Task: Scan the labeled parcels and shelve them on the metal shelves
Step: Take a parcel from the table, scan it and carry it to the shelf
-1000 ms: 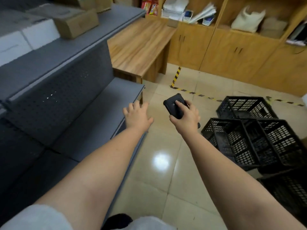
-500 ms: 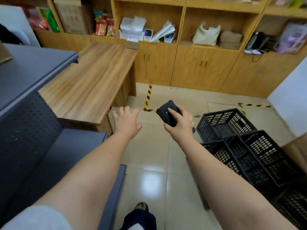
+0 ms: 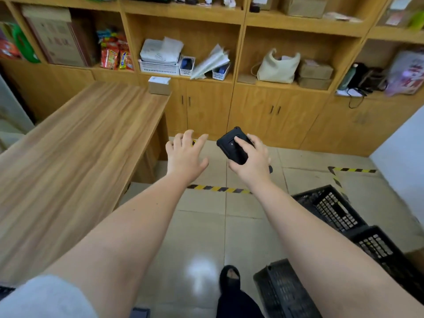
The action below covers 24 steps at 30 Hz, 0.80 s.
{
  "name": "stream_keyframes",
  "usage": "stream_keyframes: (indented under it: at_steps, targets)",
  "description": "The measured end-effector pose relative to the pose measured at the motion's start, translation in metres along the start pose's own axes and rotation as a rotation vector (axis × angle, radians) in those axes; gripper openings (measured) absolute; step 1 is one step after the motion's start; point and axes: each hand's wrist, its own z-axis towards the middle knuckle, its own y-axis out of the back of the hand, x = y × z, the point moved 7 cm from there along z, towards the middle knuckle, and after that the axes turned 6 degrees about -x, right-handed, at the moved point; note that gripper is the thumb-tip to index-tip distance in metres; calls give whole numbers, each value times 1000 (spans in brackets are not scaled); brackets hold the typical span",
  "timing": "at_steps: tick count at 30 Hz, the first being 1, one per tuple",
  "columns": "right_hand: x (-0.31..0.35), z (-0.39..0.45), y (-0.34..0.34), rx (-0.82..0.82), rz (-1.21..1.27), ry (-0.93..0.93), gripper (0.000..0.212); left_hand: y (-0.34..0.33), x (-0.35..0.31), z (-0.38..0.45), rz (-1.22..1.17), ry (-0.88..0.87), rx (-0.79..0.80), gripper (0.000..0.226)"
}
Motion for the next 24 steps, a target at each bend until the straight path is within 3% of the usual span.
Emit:
stream_keyframes:
  at_steps: [11, 20, 24]
  targets:
    - [28, 325, -104, 80, -13, 252, 62, -47, 86, 252, 115, 282, -15, 62]
    - [53, 499, -287, 228, 17, 312, 59, -132, 225, 419, 189, 409, 23, 71]
    - [63, 579, -370, 296, 27, 286, 60, -193, 285, 508, 156, 404, 132, 77]
